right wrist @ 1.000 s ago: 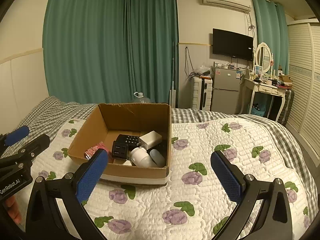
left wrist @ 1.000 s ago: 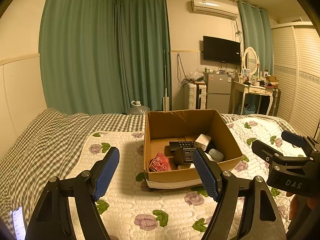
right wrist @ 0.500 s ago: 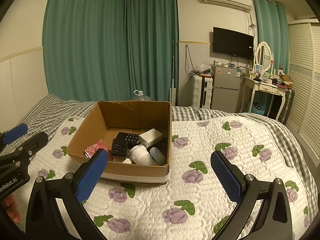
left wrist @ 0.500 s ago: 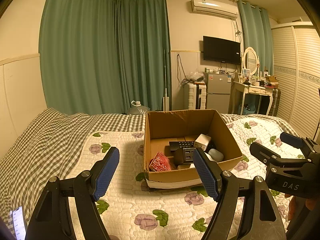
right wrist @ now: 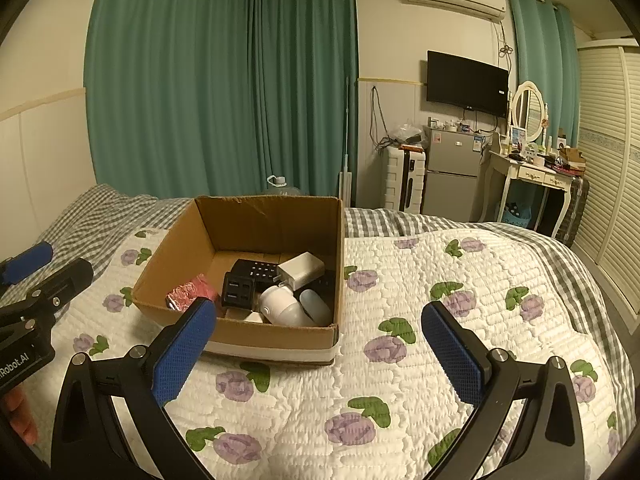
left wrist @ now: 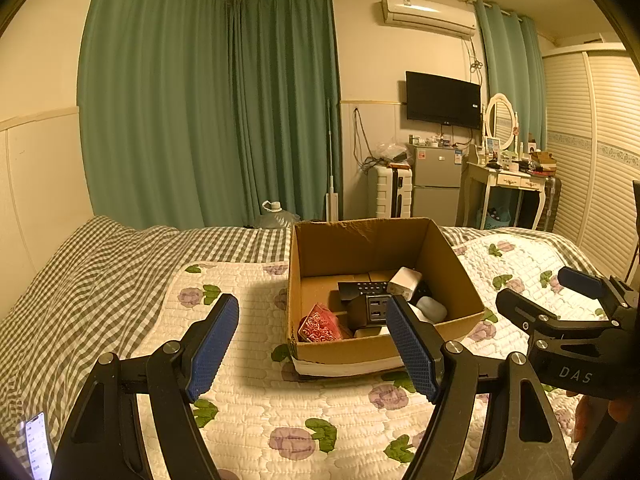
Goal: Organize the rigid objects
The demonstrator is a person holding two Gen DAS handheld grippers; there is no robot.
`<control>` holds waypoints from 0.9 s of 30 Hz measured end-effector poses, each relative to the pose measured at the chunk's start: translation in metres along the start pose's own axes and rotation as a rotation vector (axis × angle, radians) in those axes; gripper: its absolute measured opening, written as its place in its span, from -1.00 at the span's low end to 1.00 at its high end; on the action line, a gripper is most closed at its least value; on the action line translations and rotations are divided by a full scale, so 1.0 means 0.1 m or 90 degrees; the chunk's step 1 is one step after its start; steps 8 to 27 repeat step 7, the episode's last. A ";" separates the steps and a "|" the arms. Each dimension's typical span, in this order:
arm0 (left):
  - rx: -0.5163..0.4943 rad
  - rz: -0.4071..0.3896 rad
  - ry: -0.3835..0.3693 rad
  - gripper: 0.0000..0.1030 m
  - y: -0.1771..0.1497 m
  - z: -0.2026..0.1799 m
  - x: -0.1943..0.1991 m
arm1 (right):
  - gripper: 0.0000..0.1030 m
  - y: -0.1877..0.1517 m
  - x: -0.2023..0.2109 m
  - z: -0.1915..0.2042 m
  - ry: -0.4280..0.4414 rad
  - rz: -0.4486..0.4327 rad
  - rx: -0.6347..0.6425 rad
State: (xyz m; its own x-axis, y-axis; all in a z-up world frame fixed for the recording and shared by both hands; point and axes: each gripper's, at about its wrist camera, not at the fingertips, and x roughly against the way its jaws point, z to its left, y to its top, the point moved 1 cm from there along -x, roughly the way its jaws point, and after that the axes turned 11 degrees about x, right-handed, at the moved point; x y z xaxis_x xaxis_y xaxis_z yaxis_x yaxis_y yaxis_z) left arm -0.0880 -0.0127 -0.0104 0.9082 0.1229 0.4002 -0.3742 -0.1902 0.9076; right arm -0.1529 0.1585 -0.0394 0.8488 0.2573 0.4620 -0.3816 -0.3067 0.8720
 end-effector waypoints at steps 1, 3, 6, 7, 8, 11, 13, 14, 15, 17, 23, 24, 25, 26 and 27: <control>0.000 0.000 0.000 0.53 0.00 0.00 0.00 | 1.00 -0.01 0.00 0.00 0.001 0.001 0.000; 0.000 0.001 0.001 0.53 -0.01 0.01 0.00 | 1.00 0.00 -0.01 0.00 0.001 0.002 -0.001; -0.002 -0.003 0.003 0.53 -0.01 0.01 0.01 | 1.00 0.00 -0.01 0.00 0.001 0.002 -0.001; -0.002 -0.003 0.002 0.53 -0.01 0.01 0.01 | 1.00 -0.01 -0.01 0.00 0.001 0.002 -0.001; -0.002 -0.003 0.002 0.53 -0.01 0.01 0.01 | 1.00 -0.01 -0.01 0.00 0.001 0.002 -0.001; -0.002 -0.003 0.002 0.53 -0.01 0.01 0.01 | 1.00 -0.01 -0.01 0.00 0.001 0.002 -0.001; -0.002 -0.003 0.002 0.53 -0.01 0.01 0.01 | 1.00 -0.01 -0.01 0.00 0.001 0.002 -0.001; -0.002 -0.003 0.002 0.53 -0.01 0.01 0.01 | 1.00 -0.01 -0.01 0.00 0.001 0.002 -0.001; -0.002 -0.003 0.002 0.53 -0.01 0.01 0.01 | 1.00 -0.01 -0.01 0.00 0.001 0.002 -0.001; -0.002 -0.003 0.002 0.53 -0.01 0.01 0.01 | 1.00 -0.01 -0.01 0.00 0.001 0.002 -0.001; -0.002 -0.003 0.002 0.53 -0.01 0.01 0.01 | 1.00 -0.01 -0.01 0.00 0.001 0.002 -0.001; -0.002 -0.003 0.002 0.53 -0.01 0.01 0.01 | 1.00 -0.01 -0.01 0.00 0.001 0.002 -0.001; -0.002 -0.003 0.002 0.53 -0.01 0.01 0.01 | 1.00 -0.01 -0.01 0.00 0.001 0.002 -0.001; -0.002 -0.003 0.002 0.53 -0.01 0.01 0.01 | 1.00 -0.01 -0.01 0.00 0.001 0.002 -0.001; -0.002 -0.003 0.002 0.53 -0.01 0.01 0.01 | 1.00 -0.01 -0.01 0.00 0.001 0.002 -0.001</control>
